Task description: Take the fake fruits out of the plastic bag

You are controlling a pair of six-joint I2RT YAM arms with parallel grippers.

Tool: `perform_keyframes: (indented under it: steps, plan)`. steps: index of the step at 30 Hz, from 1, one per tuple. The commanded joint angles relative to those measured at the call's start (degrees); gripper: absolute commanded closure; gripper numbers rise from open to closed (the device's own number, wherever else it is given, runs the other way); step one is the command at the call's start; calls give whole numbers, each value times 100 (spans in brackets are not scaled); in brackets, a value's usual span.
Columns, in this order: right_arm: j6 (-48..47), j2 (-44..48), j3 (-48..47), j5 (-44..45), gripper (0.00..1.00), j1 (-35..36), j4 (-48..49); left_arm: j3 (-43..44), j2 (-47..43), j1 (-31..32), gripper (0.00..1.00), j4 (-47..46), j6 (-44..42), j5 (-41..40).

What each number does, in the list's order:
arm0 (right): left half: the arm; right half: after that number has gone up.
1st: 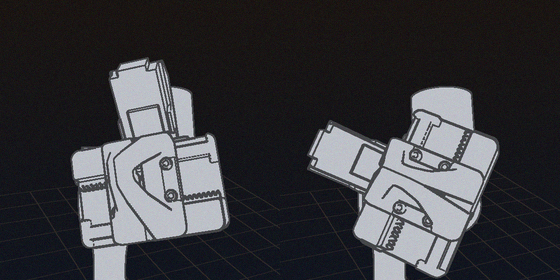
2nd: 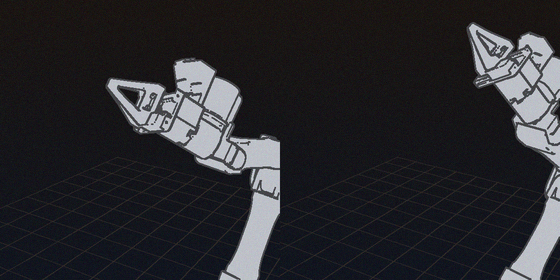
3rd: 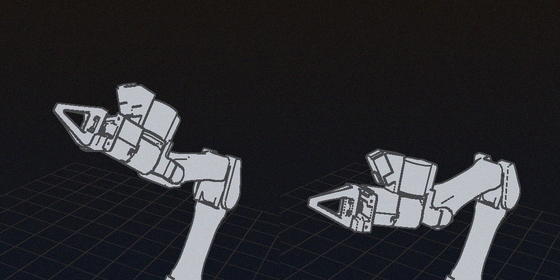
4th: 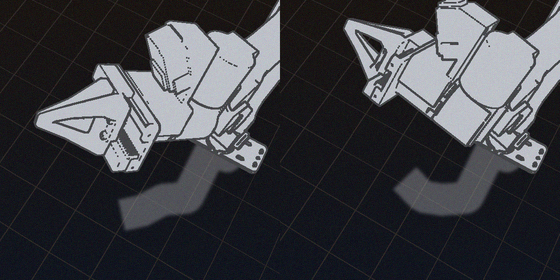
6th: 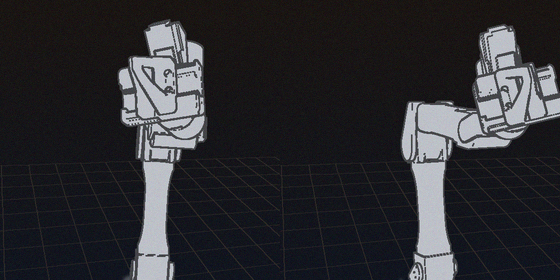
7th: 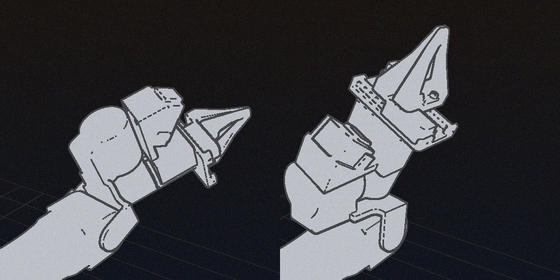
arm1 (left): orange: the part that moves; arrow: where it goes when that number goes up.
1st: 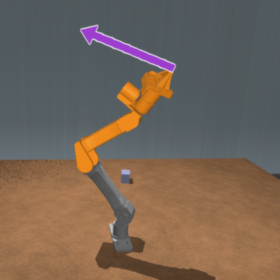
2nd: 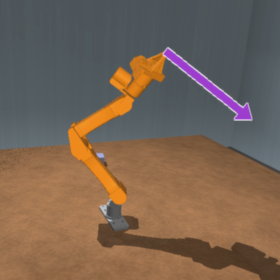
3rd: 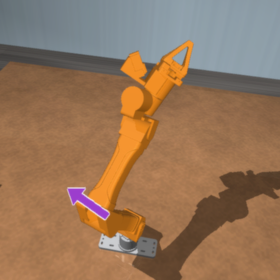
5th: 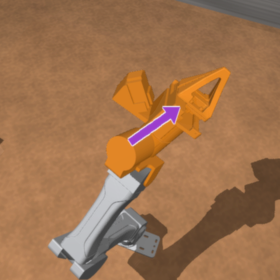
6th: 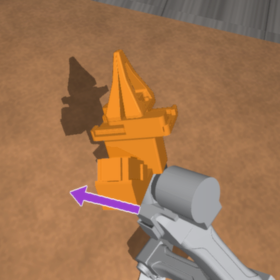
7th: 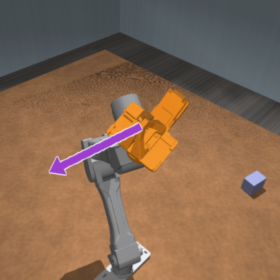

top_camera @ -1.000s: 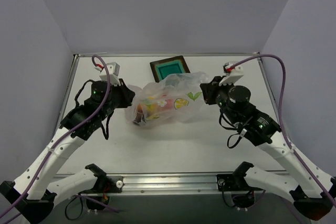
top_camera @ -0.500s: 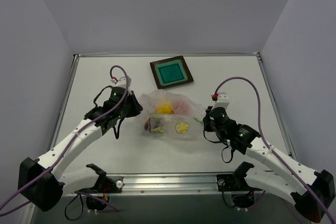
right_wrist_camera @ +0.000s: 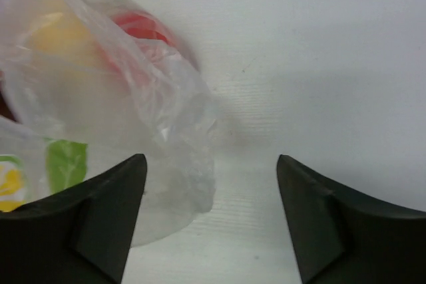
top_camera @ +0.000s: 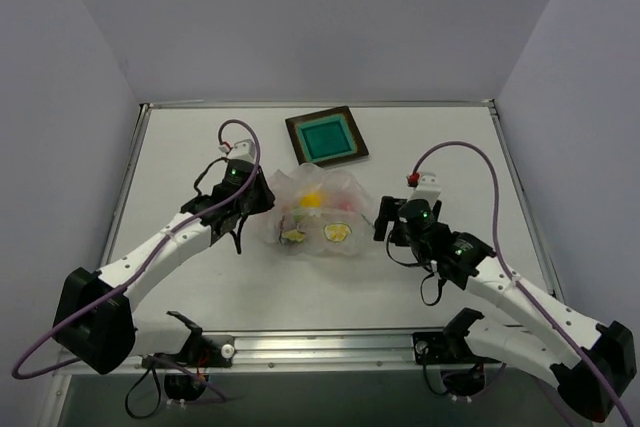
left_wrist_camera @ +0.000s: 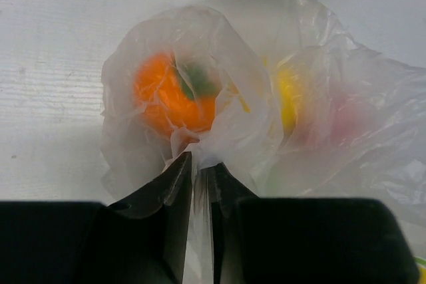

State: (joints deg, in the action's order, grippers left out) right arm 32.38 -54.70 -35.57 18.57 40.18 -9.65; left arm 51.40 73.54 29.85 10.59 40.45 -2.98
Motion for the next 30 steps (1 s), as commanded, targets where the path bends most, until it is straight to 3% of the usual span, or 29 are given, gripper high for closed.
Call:
perform_keyframes:
  steps: [1, 8, 9, 10, 12, 13, 14, 20, 30]
  plan:
    - [-214, 775, -906, -124, 22, 16, -571, 239, -559, 30, 86, -22, -230, -246]
    - [-469, 865, -2067, -451, 20, 130, -819, 257, -868, 39, 86, 93, -239, 113]
    - [-513, 682, -2277, -485, 26, 130, -802, 222, -867, 30, 86, 58, -195, 183]
    - [-627, 567, -2374, -686, 53, 156, -767, 213, -859, 39, 86, 49, -186, 236]
    - [-776, 128, -2480, -1168, 82, 183, -496, 187, -876, 39, 86, -4, -134, 298]
    - [-899, -65, -2559, -1441, 93, 244, -398, 178, -894, 39, 86, -22, -125, 298]
    - [-944, -259, -2603, -1783, 96, 296, -328, 186, -903, 39, 86, -39, -116, 298]
    - [-1242, -1682, -2929, -1689, 98, 841, 121, 187, -982, 39, 86, -83, -37, 562]
    - [-1191, -2554, -2254, -1619, 95, 1157, 858, 274, -780, 30, 91, -268, 60, 422]
